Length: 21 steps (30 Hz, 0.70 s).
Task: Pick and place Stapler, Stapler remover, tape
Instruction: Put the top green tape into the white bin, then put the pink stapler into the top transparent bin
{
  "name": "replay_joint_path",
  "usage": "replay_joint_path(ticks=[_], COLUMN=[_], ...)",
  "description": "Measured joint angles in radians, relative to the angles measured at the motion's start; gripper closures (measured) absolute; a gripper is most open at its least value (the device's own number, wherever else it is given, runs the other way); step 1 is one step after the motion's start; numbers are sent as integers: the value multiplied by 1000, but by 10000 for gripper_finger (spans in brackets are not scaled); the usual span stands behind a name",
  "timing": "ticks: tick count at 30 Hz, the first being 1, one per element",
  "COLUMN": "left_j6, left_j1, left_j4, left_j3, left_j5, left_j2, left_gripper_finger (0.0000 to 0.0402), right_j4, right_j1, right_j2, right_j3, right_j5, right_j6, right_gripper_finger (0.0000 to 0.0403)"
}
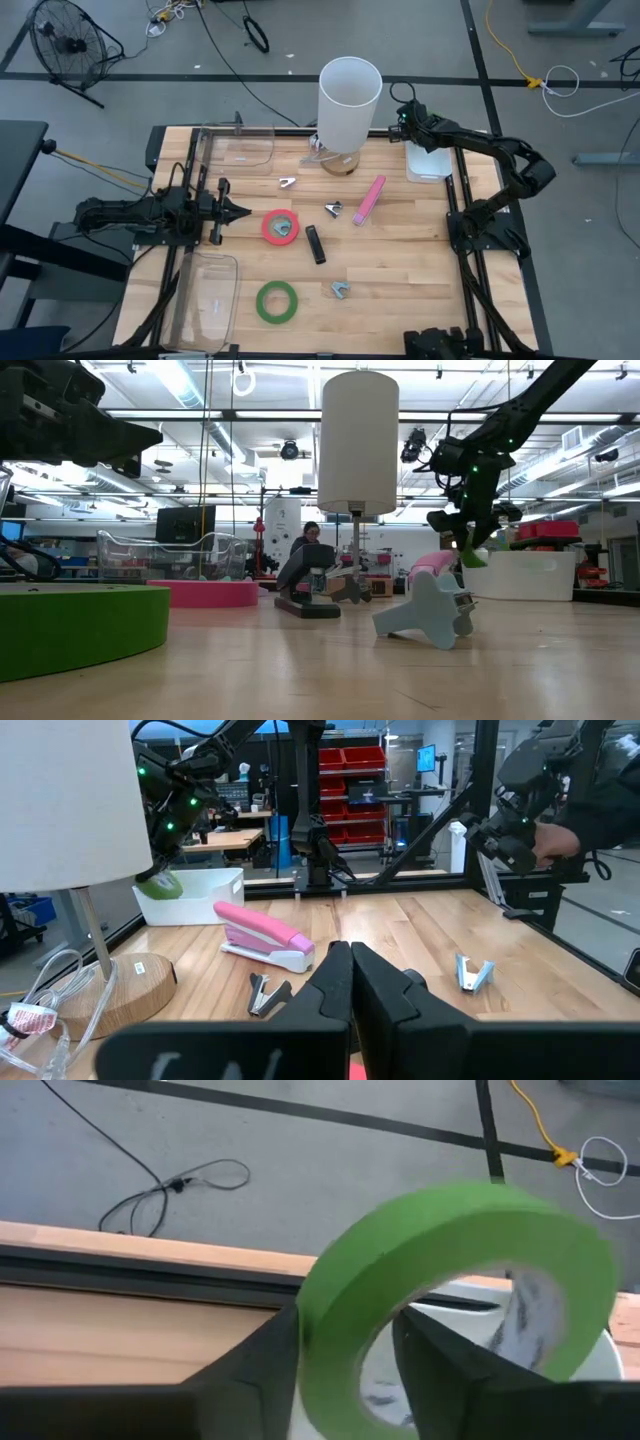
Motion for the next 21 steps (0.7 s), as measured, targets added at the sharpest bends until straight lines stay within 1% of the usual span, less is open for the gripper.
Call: replay_joint_path(ticks=[4,10,16,21], left_j6=[0,0,0,0], left_j1=[0,0,0,0], left_j4=[0,0,0,0], left_j3=[0,0,0,0], left_j5=[0,0,0,0], left_j2=[0,0,0,0], left_gripper_finger=[399,399,399,399], right_j4=[-16,-66,-118,-117], right_j1=[0,0,0,0], right_j2=[0,0,0,-20], right_j3=[0,0,0,0], right_j5=[1,26,25,-27], right_j6=[1,15,111,133], right_gripper_finger=[211,185,173,172])
